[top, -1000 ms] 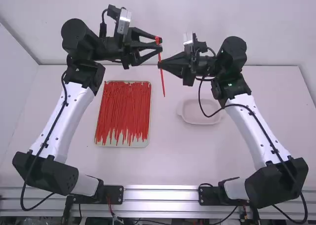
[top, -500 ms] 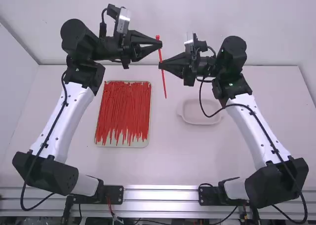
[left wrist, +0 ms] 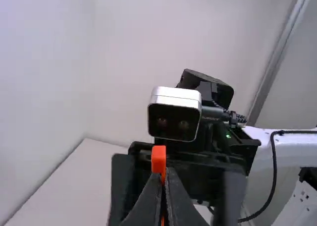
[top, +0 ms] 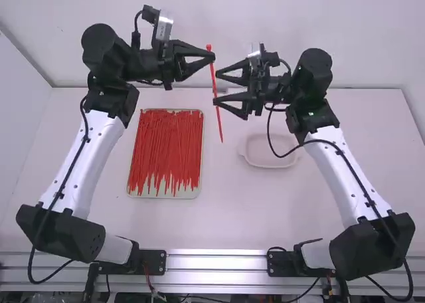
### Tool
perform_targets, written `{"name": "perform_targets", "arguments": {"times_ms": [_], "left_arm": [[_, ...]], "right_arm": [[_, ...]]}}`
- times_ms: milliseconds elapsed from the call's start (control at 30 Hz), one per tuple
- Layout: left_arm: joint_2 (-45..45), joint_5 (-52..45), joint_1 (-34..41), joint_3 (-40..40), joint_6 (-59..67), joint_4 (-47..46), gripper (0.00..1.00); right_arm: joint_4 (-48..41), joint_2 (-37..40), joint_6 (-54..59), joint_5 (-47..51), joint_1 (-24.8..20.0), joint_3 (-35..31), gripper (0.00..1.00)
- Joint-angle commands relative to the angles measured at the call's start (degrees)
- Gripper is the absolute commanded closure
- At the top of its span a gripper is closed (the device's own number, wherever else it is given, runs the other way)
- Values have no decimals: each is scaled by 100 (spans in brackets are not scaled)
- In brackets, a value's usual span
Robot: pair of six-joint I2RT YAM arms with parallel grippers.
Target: Fasten the cable tie
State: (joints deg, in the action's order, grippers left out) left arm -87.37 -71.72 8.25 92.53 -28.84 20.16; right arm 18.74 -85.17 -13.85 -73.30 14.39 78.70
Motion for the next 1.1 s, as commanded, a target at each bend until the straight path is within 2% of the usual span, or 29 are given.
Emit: {"name": "perform_targets", "arguments": {"times_ms": [0, 167, 367, 467, 633, 867, 1067], "left_arm": [[4, 85, -125, 170, -28, -20, 98], [2, 120, -160, 168, -9, -122, 98], [2, 763, -153, 168, 461, -1019, 98], [2, 1191, -151, 168, 831, -1703, 98], [-87, 1650, -153, 168, 951, -2179, 98], [-516, 1928, -262, 144, 1014, -2667, 98], [-857, 1814, -310, 94, 577, -2911, 98]], "right_arm": [[13, 122, -529, -199, -157, 149, 0], [15, 122, -476, -474, -391, 149, 0], [-264, 122, 264, -293, -391, 129, 0], [-881, 122, 1091, -295, -391, 105, 0], [-1537, 122, 2085, -295, -391, 105, 1], [-2656, 122, 4697, -299, -389, 72, 0], [-2874, 122, 5672, -321, -391, 28, 0]]}}
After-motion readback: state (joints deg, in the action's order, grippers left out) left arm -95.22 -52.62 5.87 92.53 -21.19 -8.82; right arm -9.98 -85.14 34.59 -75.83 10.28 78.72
